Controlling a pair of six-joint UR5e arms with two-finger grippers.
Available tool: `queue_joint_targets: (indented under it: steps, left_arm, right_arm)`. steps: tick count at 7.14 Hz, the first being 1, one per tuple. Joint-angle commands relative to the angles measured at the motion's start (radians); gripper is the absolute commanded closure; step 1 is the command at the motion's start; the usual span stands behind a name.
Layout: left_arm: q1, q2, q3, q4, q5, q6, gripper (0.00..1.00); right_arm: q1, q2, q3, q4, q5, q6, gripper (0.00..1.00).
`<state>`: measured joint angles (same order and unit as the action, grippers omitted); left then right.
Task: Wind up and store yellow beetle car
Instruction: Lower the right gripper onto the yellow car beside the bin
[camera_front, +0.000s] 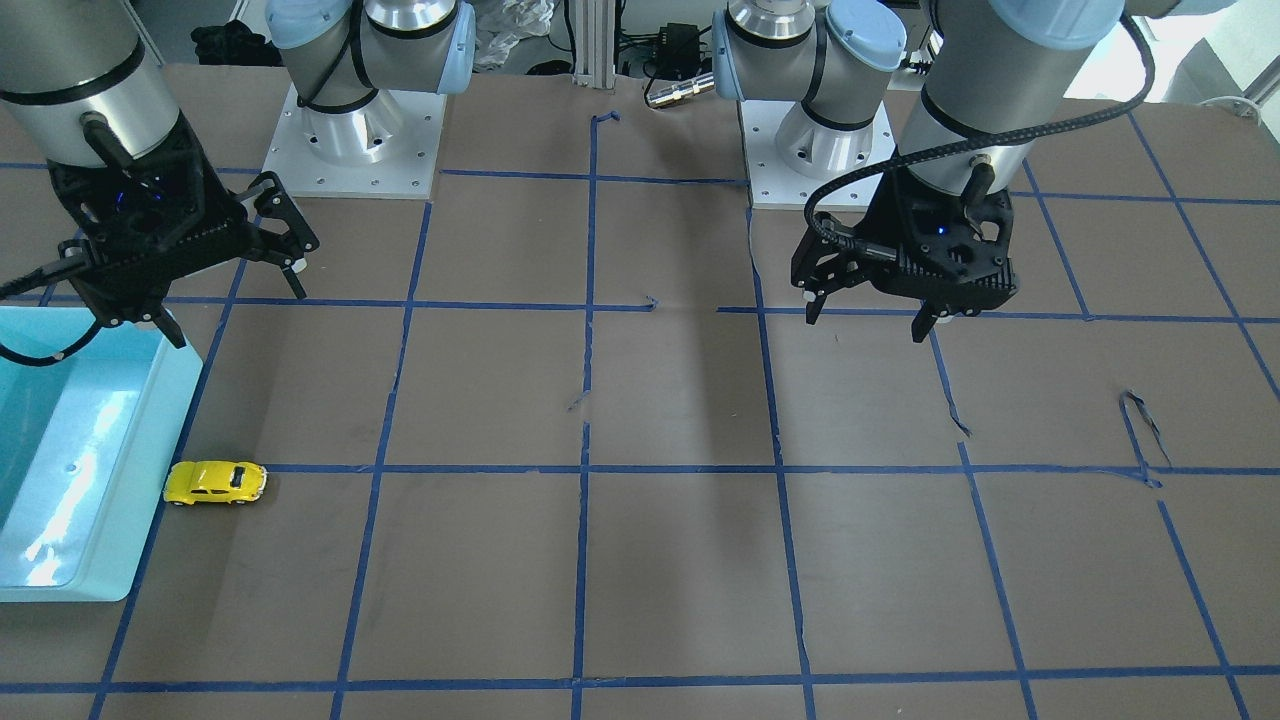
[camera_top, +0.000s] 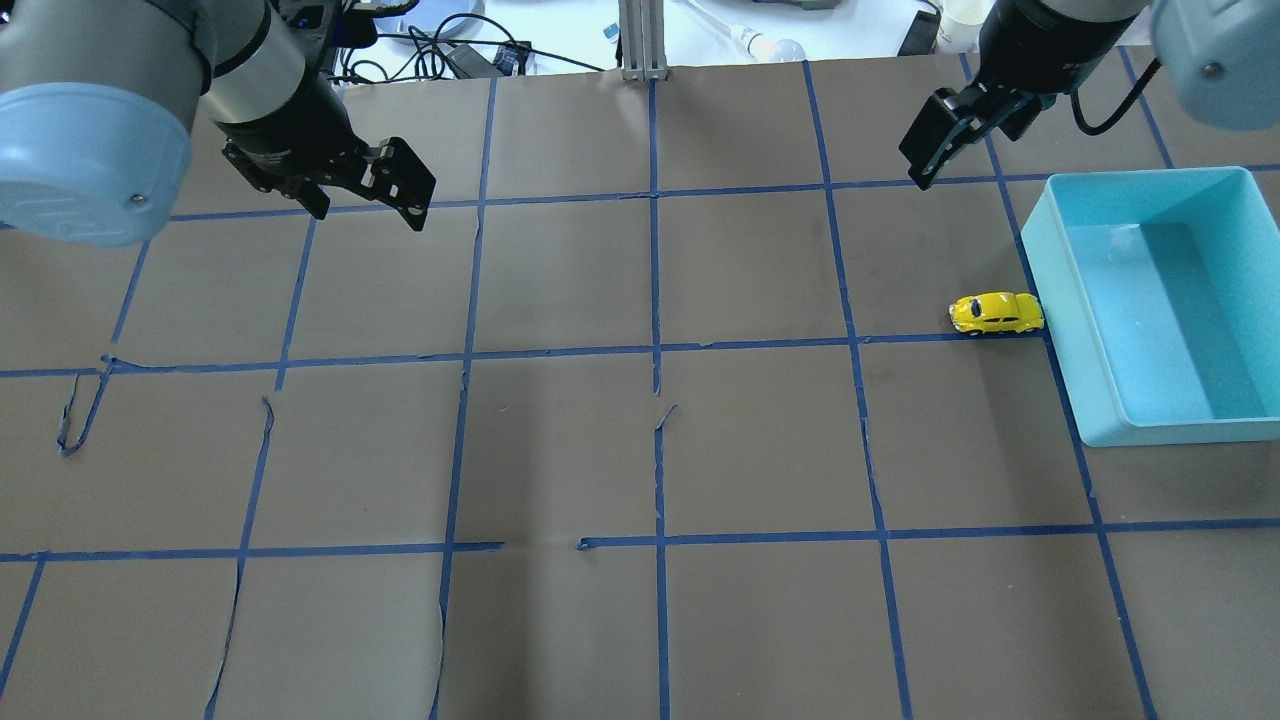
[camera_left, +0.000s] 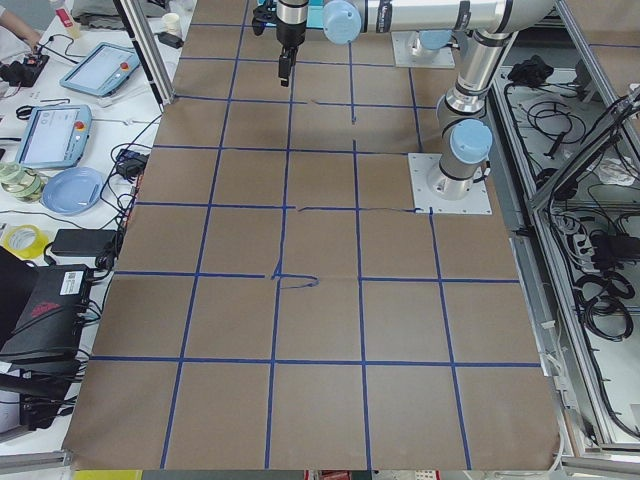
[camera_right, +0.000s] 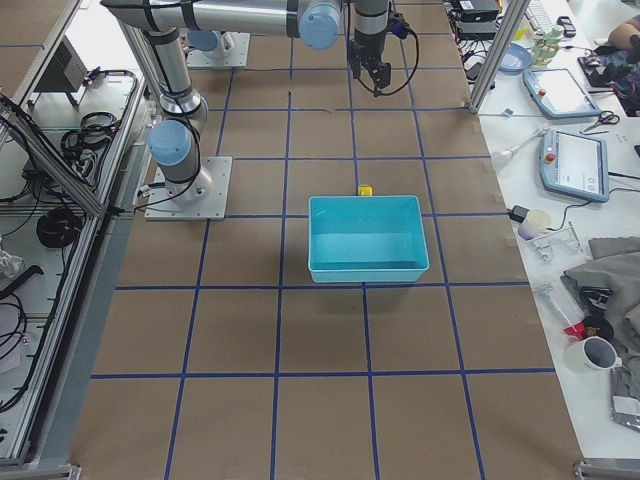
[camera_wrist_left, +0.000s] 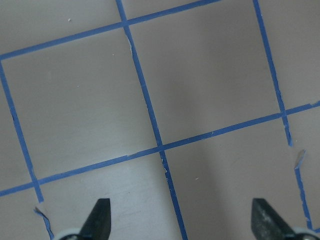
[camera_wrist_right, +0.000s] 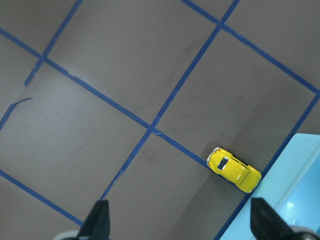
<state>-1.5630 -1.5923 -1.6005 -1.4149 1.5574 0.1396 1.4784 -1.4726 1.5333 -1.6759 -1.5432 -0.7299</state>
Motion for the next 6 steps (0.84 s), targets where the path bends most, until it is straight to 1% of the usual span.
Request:
queue_joint_targets:
  steps: [1,2,3,4,5,6]
  left_arm:
    - [0.0,0.027,0.001,-0.015,0.004,-0.078,0.0]
    - [0.0,0.035,-0.006,-0.027,0.004,-0.084,0.0]
    - [0.0,0.037,0.0,-0.026,0.0,-0.106,0.0]
    - [0.023,0.038,0.002,-0.025,0.003,-0.103,0.0]
    - [0.027,0.043,0.011,-0.027,0.004,-0.101,0.0]
    - [0.026,0.043,0.014,-0.027,0.006,-0.101,0.0]
  right_arm:
    - [-0.068,0.041,0.127,-0.118,-0.033,-0.328,0.0]
    - [-0.101,0.049,0.221,-0.227,-0.038,-0.433,0.0]
    - [-0.116,0.073,0.311,-0.377,-0.043,-0.556,0.0]
    - [-0.13,0.11,0.386,-0.557,-0.108,-0.682,0.0]
    - [-0.144,0.159,0.413,-0.661,-0.129,-0.861,0.0]
    - [-0.162,0.187,0.418,-0.676,-0.117,-1.037,0.0]
